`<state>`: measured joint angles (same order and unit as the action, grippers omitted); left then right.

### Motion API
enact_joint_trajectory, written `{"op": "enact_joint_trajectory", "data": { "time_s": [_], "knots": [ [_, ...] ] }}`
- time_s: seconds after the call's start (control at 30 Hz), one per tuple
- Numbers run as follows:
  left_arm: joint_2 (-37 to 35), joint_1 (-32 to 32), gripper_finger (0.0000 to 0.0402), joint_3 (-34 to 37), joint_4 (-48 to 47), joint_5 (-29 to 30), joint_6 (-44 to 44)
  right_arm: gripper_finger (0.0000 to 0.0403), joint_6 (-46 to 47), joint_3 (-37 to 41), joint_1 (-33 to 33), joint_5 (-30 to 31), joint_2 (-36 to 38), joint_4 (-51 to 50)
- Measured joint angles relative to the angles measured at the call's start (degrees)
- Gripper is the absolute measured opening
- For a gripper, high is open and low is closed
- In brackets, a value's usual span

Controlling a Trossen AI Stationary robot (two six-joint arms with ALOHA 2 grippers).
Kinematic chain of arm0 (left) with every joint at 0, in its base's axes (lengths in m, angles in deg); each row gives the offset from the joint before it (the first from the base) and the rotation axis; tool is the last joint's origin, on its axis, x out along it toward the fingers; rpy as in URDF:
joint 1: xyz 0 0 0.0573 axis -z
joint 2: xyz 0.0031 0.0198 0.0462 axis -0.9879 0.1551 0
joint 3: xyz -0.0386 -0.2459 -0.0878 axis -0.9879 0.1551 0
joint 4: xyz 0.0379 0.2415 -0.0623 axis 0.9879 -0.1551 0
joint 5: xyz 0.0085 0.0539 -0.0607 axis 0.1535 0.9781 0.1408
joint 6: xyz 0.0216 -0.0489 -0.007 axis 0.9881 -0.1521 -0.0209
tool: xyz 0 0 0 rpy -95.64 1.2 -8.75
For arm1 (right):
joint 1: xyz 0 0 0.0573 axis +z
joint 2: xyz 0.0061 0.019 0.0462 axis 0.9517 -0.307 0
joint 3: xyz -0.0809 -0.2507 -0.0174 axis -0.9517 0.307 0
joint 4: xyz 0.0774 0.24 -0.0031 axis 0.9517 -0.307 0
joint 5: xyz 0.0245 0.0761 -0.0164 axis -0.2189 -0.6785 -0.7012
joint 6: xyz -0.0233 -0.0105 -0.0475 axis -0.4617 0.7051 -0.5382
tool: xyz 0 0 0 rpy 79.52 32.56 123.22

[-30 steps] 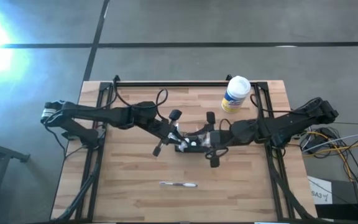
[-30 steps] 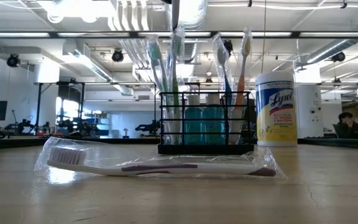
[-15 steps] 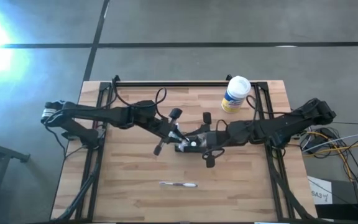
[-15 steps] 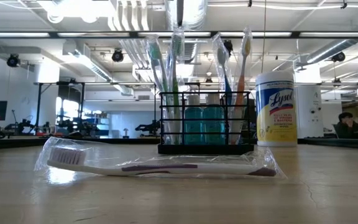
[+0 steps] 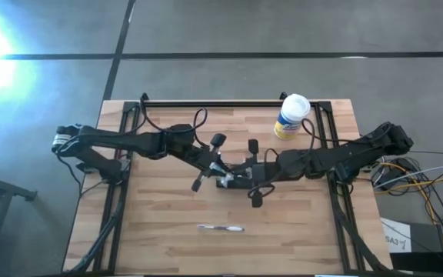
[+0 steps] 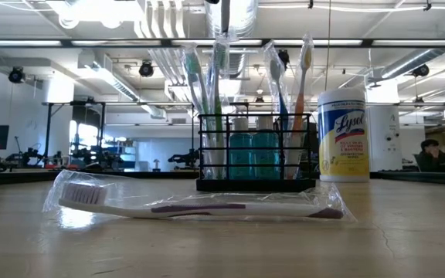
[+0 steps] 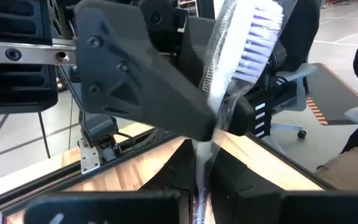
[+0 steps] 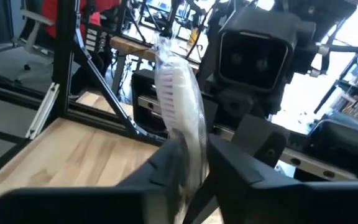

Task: Pick & Place toothbrushing station
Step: Put the top purple toothbrush into the black mesh organizer

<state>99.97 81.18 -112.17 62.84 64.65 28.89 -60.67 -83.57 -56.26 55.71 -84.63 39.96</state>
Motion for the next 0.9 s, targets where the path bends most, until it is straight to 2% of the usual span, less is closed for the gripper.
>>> {"op": "enact_joint_trajectory", "data": {
  "time_s": [0.13, 0.3, 0.5, 0.6, 0.73, 0.8, 0.9],
  "knots": [
    [0.0, 0.0, 0.0028, 0.1, 0.0, -0.1, -0.3, 0.002, -1.0, 0.0, 0.0, -1.0, 0.0, 0.3],
    [-0.1, 0.0, 0.0045, 0.2, 0.0, -0.3, -0.6, 0.0015, -0.3, 0.0, -0.1, -1.1, 0.1, 0.3],
    [-2.6, -0.1, 0.0091, 0.2, -1.8, -2.8, -1.7, 0.0013, 0.0, 0.0, 0.0, -1.5, 2.5, -2.6],
    [-6.4, 0.0, 0.0121, 0.2, -5.8, -3.5, -1.9, 0.0013, 1.0, 0.0, 0.0, -1.3, 4.6, -5.9],
    [-14.6, -0.2, 0.0146, 0.2, -17.6, -3.1, -2.1, 0.0013, 2.0, 0.0, 0.0, 0.3, 8.3, -10.5],
    [-19.0, -0.2, 0.0147, 0.8, -23.7, -2.1, -2.1, 0.0013, 2.0, 0.4, 0.0, 0.5, 10.5, -11.9],
    [-26.2, 0.3, 0.0128, 5.2, -27.6, 3.5, -2.6, 0.0013, 2.2, 1.9, -1.0, 0.7, 14.6, -11.9]
  ]
}}
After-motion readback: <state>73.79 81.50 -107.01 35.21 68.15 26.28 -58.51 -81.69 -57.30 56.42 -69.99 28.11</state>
